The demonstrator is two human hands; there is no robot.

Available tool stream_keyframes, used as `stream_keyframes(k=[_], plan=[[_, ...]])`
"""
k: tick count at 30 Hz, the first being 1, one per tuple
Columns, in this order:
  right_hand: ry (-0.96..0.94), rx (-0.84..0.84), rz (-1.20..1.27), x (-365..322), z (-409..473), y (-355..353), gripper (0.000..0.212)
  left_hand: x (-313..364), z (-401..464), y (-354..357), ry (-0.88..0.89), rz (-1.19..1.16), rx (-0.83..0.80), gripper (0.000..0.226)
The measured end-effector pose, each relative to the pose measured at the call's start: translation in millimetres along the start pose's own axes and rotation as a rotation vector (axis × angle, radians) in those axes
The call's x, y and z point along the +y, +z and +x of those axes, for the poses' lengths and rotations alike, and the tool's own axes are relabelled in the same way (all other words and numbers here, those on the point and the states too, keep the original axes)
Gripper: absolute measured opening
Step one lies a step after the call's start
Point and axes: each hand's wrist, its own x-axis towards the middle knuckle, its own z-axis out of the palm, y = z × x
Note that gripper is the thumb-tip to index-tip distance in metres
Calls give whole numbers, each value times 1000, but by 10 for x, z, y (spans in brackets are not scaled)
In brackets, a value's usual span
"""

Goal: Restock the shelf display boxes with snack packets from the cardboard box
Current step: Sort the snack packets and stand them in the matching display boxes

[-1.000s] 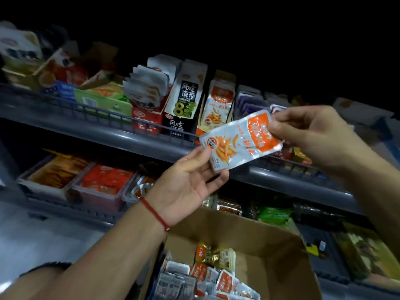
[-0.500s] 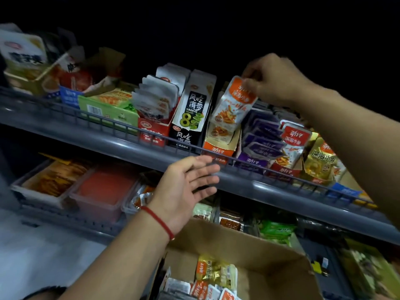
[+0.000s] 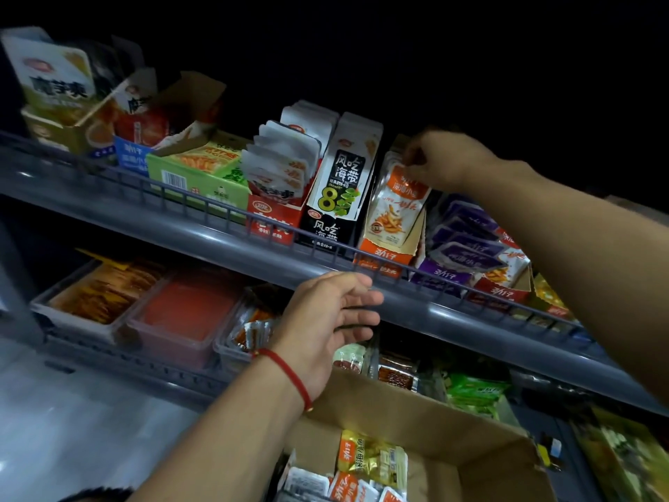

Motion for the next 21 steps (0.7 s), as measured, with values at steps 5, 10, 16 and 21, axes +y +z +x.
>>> stream_keyframes(k=[5,10,16,21], plan=[[-2,23,-18,36,-3,9,32,-10,-2,15,-7,49,19,16],[-47,169,42,101,-174,-180,25,-52,-10,12,-11,142,34,15],[-259,441,281,51,-1181,-467,23,-298,-29,8,-17,386,16,13],[-416,153,469,105,-2301,46,15,-790,19,13,-95,688,-72,19]])
